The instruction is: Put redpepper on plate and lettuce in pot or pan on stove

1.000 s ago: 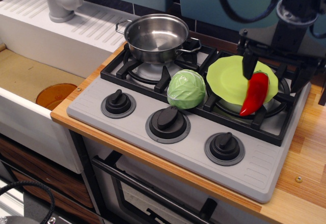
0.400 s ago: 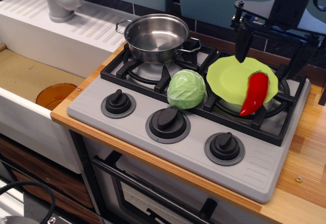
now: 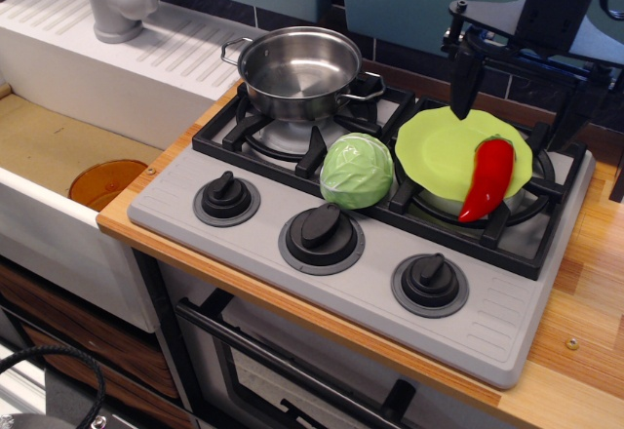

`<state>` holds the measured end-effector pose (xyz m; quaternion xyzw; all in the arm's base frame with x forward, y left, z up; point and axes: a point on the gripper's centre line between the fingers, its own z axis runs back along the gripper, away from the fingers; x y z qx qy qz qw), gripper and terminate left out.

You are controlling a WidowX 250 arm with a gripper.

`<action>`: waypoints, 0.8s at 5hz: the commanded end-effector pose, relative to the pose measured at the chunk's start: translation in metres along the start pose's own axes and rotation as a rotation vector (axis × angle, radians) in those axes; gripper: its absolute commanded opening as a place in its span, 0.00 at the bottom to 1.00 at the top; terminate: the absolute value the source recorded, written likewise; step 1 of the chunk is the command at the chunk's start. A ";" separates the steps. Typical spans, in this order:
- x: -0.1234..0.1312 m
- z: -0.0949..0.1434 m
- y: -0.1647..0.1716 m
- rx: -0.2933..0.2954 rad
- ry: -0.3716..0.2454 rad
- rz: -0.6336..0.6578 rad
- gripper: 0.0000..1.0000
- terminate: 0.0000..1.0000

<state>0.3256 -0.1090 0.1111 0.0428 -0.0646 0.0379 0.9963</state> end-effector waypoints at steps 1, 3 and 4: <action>0.024 0.017 0.032 0.014 -0.104 -0.038 1.00 0.00; 0.043 -0.002 0.067 0.054 -0.146 -0.084 1.00 0.00; 0.039 -0.001 0.081 0.086 -0.142 -0.052 1.00 0.00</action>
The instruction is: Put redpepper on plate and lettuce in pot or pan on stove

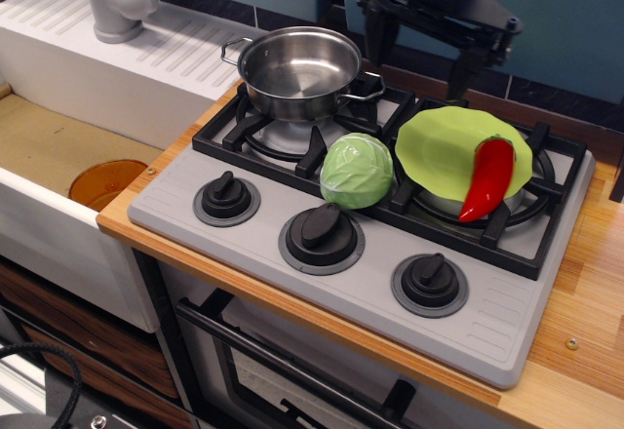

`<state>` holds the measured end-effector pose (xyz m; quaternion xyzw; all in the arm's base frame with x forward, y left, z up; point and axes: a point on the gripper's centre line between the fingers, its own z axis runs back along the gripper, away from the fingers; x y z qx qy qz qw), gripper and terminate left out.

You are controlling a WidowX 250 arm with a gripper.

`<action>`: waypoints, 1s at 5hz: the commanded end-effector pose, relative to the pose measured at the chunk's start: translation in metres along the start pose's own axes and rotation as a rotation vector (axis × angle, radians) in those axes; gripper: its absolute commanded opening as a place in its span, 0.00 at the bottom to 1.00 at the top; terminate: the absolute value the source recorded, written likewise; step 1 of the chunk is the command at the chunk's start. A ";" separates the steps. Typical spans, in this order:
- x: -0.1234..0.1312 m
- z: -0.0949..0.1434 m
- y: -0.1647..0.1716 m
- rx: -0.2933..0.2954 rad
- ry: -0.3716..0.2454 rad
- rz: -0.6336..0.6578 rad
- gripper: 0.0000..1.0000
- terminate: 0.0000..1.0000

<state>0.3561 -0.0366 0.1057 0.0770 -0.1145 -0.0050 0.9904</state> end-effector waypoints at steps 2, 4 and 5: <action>-0.021 0.010 0.018 0.071 -0.026 0.103 1.00 0.00; -0.034 -0.003 0.024 0.070 -0.058 0.118 1.00 0.00; -0.037 -0.014 0.022 0.070 -0.067 0.129 1.00 0.00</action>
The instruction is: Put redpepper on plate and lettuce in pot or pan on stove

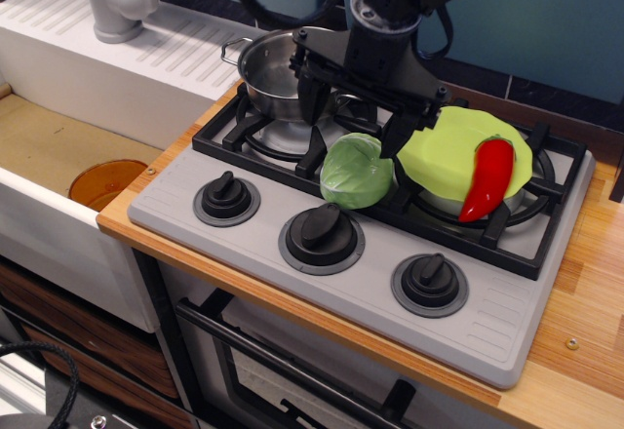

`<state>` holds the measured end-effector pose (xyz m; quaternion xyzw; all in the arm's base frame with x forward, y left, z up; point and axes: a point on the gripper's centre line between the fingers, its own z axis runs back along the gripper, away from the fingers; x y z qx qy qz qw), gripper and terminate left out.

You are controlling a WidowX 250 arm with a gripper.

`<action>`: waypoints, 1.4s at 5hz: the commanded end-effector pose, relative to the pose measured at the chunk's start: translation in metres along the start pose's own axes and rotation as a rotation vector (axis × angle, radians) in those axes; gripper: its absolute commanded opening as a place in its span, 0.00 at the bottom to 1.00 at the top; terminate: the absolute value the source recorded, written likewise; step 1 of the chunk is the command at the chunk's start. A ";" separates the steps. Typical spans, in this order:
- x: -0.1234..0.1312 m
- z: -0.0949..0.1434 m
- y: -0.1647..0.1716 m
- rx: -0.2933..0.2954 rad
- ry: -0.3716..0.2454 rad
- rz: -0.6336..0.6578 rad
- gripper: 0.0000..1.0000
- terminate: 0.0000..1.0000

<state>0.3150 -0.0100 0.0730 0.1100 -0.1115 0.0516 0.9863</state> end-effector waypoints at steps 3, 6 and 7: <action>0.003 -0.019 -0.013 -0.026 -0.100 0.056 1.00 0.00; -0.006 -0.039 -0.018 -0.034 -0.109 0.066 1.00 0.00; -0.005 -0.031 -0.018 -0.019 -0.081 0.068 0.00 0.00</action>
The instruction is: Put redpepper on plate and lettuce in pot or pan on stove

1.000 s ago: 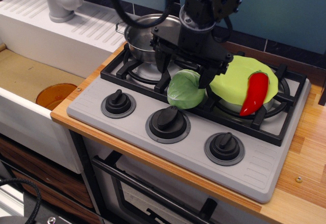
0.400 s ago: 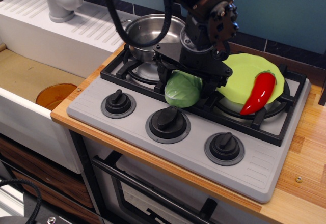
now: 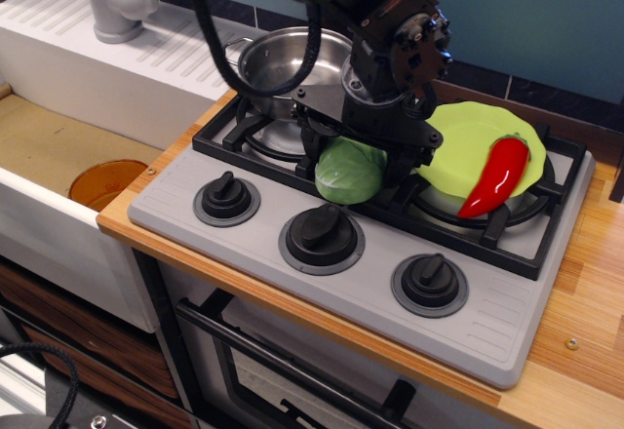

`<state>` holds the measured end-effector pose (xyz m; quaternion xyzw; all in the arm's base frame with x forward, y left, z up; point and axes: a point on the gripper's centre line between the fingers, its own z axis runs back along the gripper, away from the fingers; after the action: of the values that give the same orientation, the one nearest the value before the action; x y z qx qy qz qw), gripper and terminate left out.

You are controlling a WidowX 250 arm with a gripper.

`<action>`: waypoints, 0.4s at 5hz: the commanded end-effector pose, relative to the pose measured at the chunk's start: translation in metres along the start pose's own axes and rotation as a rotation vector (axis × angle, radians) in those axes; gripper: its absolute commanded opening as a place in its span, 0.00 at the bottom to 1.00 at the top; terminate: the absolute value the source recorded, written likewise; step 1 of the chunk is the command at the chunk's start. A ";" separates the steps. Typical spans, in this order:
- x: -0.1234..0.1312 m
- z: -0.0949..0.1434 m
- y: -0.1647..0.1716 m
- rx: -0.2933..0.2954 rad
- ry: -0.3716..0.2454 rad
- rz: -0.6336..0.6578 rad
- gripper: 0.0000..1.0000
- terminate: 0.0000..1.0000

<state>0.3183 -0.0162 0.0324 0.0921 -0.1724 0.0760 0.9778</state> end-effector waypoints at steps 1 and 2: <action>0.008 0.027 -0.003 0.036 0.078 0.002 0.00 0.00; 0.015 0.048 -0.001 0.049 0.112 0.001 0.00 0.00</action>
<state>0.3047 -0.0193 0.0608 0.1213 -0.0757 0.0865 0.9859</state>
